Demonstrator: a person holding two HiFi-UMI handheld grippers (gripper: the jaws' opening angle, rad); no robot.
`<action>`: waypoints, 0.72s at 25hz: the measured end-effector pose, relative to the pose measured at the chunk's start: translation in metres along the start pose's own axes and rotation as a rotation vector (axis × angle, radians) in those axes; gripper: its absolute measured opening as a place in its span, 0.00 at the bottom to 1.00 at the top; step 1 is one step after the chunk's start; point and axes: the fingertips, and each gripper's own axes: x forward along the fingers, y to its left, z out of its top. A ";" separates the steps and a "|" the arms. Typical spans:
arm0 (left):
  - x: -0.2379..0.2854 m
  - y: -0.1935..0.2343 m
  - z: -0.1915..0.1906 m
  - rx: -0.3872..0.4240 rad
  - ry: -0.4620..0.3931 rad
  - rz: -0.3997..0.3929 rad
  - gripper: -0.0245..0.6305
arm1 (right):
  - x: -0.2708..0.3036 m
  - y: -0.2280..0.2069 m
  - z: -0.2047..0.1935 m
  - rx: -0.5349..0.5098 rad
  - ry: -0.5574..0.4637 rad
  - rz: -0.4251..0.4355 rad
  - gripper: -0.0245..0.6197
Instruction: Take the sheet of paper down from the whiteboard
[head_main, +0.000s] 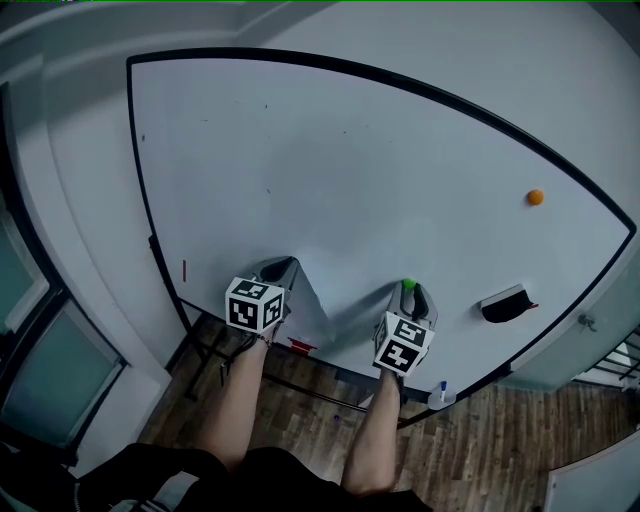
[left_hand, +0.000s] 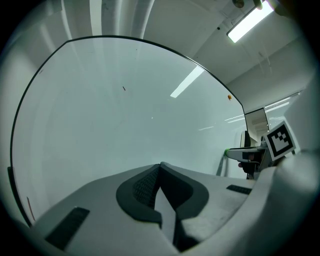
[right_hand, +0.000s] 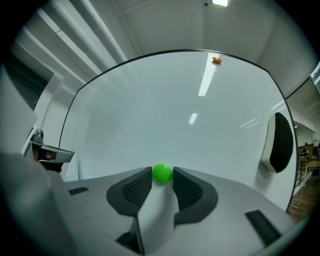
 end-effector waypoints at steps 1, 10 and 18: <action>-0.001 0.000 -0.001 0.001 0.002 0.000 0.06 | 0.000 0.000 0.001 0.004 -0.004 0.003 0.24; -0.002 -0.009 -0.002 0.016 0.011 -0.013 0.06 | -0.005 0.005 -0.002 0.010 0.002 0.032 0.30; -0.006 -0.024 -0.003 0.031 0.019 -0.035 0.06 | -0.019 -0.001 -0.004 0.015 0.008 0.029 0.30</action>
